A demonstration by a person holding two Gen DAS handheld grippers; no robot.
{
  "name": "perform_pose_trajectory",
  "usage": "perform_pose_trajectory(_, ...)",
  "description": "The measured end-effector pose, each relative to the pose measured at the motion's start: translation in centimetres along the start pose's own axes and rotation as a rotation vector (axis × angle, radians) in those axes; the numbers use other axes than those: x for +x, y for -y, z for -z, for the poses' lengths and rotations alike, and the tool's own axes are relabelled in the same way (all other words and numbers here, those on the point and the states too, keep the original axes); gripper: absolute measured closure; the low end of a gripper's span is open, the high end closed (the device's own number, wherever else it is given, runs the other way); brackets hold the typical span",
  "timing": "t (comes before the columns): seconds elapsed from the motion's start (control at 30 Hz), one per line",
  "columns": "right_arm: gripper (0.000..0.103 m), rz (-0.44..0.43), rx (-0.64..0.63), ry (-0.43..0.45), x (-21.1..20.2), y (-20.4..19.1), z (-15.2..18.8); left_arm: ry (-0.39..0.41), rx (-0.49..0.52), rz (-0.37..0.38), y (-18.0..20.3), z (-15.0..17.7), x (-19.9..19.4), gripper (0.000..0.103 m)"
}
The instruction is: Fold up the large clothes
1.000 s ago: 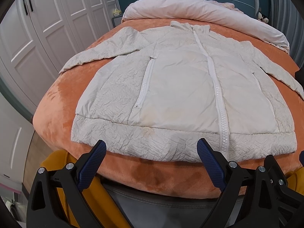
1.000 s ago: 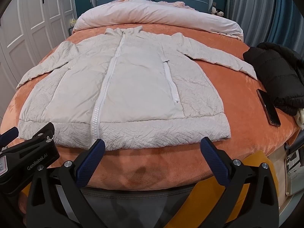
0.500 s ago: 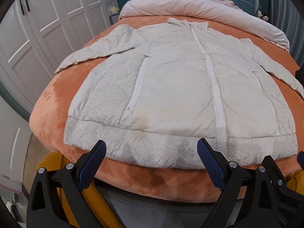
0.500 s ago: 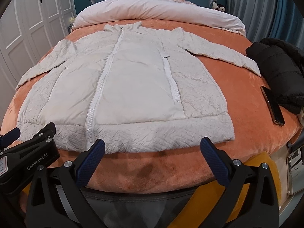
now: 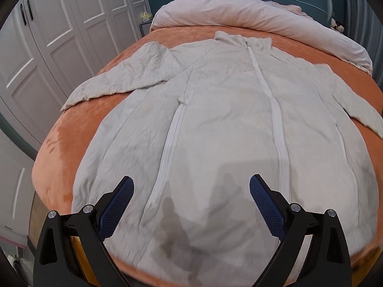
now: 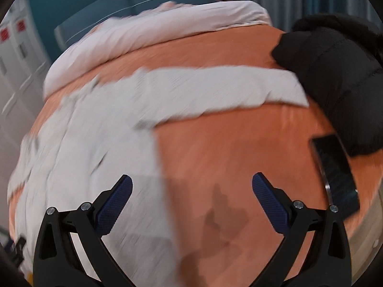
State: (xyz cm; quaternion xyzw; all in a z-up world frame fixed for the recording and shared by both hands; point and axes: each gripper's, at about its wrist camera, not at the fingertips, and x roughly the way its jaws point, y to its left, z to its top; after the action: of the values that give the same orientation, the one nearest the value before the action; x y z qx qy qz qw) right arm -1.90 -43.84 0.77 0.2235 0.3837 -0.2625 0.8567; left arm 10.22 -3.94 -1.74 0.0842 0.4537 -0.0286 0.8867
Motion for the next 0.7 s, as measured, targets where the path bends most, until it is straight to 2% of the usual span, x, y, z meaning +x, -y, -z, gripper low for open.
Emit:
perform_pose_trajectory(0.1, 0.005, 0.014, 0.086, 0.006, 3.3, 4.0, -3.9, -0.006, -0.003, -0.013, 0.2, -1.5, 1.6, 0.008)
perform_pose_trajectory(0.17, 0.005, 0.003, 0.191, -0.003, 5.7, 7.1, -6.1, -0.013, -0.005, -0.023, 0.4, -2.5, 2.8, 0.008)
perform_pose_trajectory(0.3, 0.005, 0.020, 0.385, -0.013, 9.3, 12.2, -8.1, -0.030, -0.013, -0.040, 0.4, -4.1, 5.0, 0.008)
perform_pose_trajectory(0.43, 0.006, 0.076, 0.485, -0.020, 12.1, 14.7, -8.9, -0.041, -0.020, -0.047, 0.4, -5.1, 6.7, 0.008)
perform_pose_trajectory(0.5, 0.018, 0.054, 0.521, -0.016, 13.2, 15.1, -9.3, -0.049, -0.025, -0.045, 0.3, -5.5, 7.7, 0.008)
perform_pose_trajectory(0.53, 0.034, 0.044, 0.529, -0.013, 13.6, 14.9, -9.5, -0.052, -0.028, -0.044, 0.2, -5.6, 8.1, 0.008)
perform_pose_trajectory(0.6, 0.047, 0.006, 0.537, -0.012, 14.4, 14.4, -10.8, -0.056, -0.035, -0.039, 0.0, -5.9, 8.9, 0.006)
perform_pose_trajectory(0.63, 0.062, -0.006, 0.538, -0.004, 14.6, 13.9, -11.4, -0.057, -0.039, -0.036, -0.1, -5.9, 9.1, 0.005)
perform_pose_trajectory(0.67, 0.084, -0.010, 0.525, 0.013, 14.6, 13.0, -12.4, -0.057, -0.047, -0.029, -0.4, -6.1, 9.3, 0.005)
perform_pose_trajectory(0.7, 0.093, -0.011, 0.508, 0.028, 14.3, 11.9, -13.2, -0.056, -0.052, -0.026, -0.7, -6.2, 9.4, 0.005)
